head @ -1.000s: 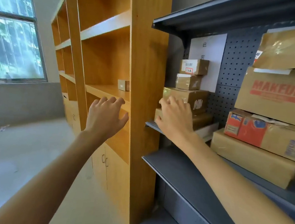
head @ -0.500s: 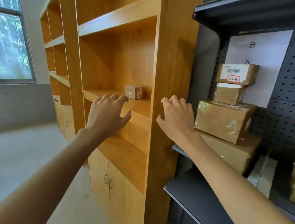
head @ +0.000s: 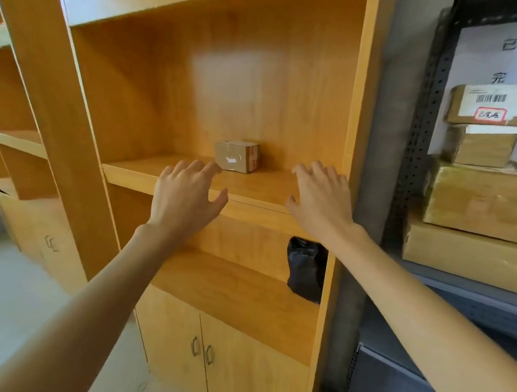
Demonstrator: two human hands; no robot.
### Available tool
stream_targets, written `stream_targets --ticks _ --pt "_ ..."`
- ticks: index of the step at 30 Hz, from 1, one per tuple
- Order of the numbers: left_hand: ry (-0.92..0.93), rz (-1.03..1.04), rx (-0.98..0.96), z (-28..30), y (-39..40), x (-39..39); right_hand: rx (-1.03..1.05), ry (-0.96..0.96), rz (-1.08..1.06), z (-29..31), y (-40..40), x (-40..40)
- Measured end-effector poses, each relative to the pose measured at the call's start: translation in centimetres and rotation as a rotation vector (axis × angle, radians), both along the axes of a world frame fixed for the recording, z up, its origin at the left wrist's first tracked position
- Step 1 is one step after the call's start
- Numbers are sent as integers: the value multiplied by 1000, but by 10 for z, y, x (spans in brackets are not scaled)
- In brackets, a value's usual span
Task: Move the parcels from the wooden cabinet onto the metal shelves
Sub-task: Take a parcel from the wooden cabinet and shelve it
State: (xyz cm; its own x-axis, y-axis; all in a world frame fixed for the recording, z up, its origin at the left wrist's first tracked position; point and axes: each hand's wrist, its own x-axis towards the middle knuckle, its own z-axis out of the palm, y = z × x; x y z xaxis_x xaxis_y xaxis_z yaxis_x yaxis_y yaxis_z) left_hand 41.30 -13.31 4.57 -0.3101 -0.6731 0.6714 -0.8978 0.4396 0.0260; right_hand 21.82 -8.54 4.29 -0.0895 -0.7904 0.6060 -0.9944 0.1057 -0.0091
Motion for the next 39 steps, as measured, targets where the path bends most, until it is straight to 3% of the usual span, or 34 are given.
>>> stream_targets --ticks 15,24,39 --pt "28 -110 -45 -13 -236 50 -55 -123 -190 -13 -202 48" --pt "35 -196 -74 -9 -359 54 -26 -96 -257 -9 -314 60" --pt "38 -584 -121 -10 -535 14 1 -127 -572 -7 -431 75"
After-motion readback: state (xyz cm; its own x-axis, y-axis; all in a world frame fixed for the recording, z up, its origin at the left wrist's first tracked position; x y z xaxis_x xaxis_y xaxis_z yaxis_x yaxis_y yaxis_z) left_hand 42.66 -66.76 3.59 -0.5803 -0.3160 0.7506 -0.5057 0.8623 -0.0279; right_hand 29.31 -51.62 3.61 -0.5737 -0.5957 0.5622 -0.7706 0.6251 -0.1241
